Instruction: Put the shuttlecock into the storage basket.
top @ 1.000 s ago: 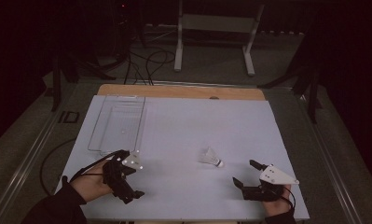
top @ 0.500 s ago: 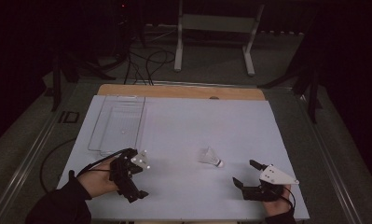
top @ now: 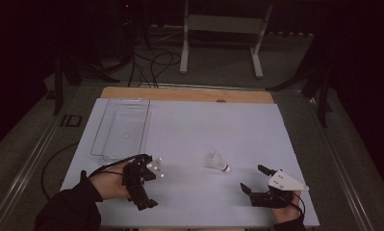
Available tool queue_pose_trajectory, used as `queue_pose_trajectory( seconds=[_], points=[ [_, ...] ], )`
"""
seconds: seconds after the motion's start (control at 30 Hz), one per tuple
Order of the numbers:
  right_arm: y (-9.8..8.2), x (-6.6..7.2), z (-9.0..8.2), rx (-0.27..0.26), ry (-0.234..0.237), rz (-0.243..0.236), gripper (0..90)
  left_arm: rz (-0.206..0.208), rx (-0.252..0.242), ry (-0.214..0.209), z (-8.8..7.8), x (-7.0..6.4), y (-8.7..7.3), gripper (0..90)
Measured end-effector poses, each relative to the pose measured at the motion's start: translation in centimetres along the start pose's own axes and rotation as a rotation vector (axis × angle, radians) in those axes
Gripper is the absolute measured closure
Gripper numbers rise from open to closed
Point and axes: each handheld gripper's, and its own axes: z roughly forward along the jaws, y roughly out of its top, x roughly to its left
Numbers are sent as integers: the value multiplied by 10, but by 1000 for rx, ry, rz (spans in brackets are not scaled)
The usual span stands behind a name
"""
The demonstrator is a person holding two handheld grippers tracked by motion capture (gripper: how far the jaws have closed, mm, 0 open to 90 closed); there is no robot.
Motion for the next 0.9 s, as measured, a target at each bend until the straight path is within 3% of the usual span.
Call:
queue_pose_trajectory(
  seconds=[0.43,0.9],
  points=[
    [0,0,0,4,-1,4,99,41,23,-23,6,0,18,2],
    [-1,0,0,4,-1,4,98,82,-4,-50,8,4,38,2]
  ],
)
